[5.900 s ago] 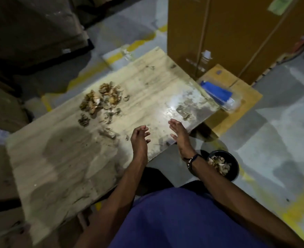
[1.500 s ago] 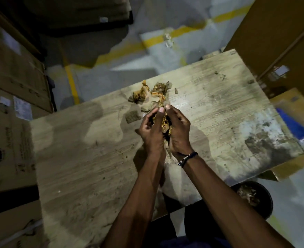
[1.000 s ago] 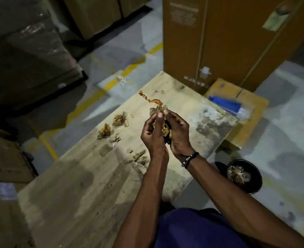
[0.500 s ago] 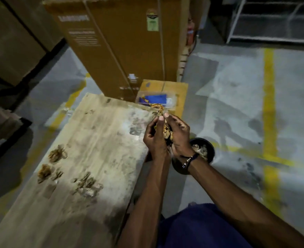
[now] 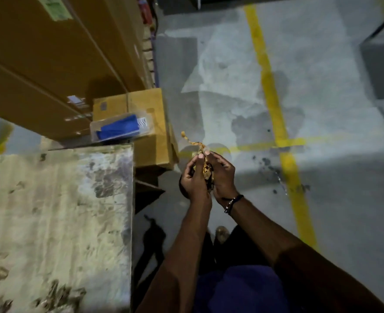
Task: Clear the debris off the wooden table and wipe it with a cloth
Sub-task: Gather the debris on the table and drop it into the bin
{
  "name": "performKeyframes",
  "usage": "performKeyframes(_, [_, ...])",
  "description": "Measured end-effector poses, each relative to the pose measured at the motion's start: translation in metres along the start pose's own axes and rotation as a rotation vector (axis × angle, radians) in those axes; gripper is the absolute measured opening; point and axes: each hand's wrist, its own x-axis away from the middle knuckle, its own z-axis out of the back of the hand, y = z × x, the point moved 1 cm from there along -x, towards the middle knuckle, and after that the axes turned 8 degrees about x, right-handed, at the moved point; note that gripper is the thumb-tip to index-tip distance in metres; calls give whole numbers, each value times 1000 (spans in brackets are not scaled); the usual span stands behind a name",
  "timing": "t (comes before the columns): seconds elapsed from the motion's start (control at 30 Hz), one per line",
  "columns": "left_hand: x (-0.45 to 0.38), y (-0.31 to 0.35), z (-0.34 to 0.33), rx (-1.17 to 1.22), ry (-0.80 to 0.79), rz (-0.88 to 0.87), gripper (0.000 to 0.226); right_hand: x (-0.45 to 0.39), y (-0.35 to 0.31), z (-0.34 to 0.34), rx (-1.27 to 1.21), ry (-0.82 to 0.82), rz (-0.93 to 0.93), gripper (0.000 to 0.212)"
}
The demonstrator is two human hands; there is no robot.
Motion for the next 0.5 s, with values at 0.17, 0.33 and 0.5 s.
performKeyframes(0.17, [-46, -43, -13, -87, 17, 95, 11, -55, 28, 17, 4, 112, -50, 27])
performKeyframes(0.33, [-101, -92, -19, -99, 38, 141, 10, -120, 61, 36, 58, 153, -63, 35])
performKeyframes(0.5, [-172, -162, -7, -160, 155, 110, 15, -201, 125, 59, 138, 171, -118, 24])
